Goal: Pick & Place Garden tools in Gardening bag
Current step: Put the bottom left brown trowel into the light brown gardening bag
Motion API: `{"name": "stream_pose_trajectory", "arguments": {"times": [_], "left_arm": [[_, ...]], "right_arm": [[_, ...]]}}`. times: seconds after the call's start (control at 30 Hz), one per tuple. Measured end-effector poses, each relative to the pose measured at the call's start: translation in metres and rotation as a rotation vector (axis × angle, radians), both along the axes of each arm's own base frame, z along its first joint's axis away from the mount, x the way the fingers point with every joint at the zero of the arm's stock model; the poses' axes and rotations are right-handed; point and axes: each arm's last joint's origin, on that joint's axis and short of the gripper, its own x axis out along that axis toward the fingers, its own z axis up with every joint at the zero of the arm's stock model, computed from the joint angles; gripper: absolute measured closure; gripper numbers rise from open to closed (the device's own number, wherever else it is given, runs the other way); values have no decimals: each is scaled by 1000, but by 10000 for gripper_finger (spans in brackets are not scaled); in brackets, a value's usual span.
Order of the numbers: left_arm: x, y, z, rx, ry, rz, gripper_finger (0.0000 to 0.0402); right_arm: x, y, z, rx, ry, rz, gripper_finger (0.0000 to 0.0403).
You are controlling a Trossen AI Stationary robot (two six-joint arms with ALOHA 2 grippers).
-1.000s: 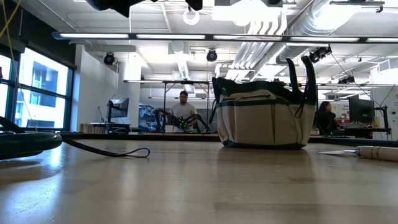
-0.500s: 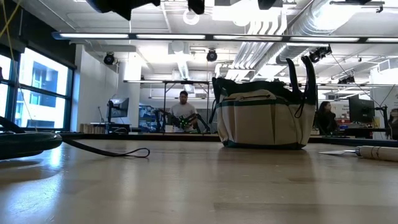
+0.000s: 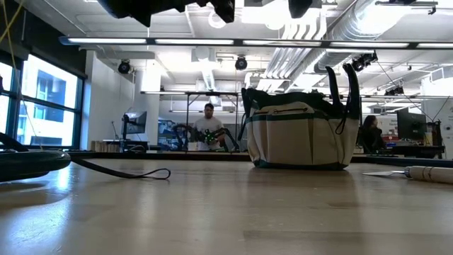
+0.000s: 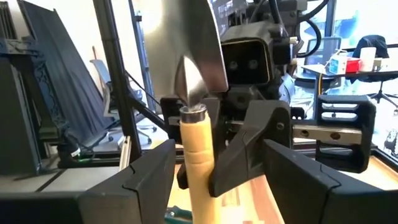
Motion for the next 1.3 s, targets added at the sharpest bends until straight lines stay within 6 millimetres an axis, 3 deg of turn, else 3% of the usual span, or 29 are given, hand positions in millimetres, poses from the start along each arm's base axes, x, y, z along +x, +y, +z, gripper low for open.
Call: {"name": "stream_pose_trajectory", "arguments": {"times": [0.7, 1.3], "left_arm": [[5, 1, -7, 0, 15, 36, 346], [11, 1, -17, -6, 34, 35, 346]], "right_arm": [[10, -2, -13, 32, 46, -8, 175], [14, -2, -10, 31, 57, 19, 175]]}}
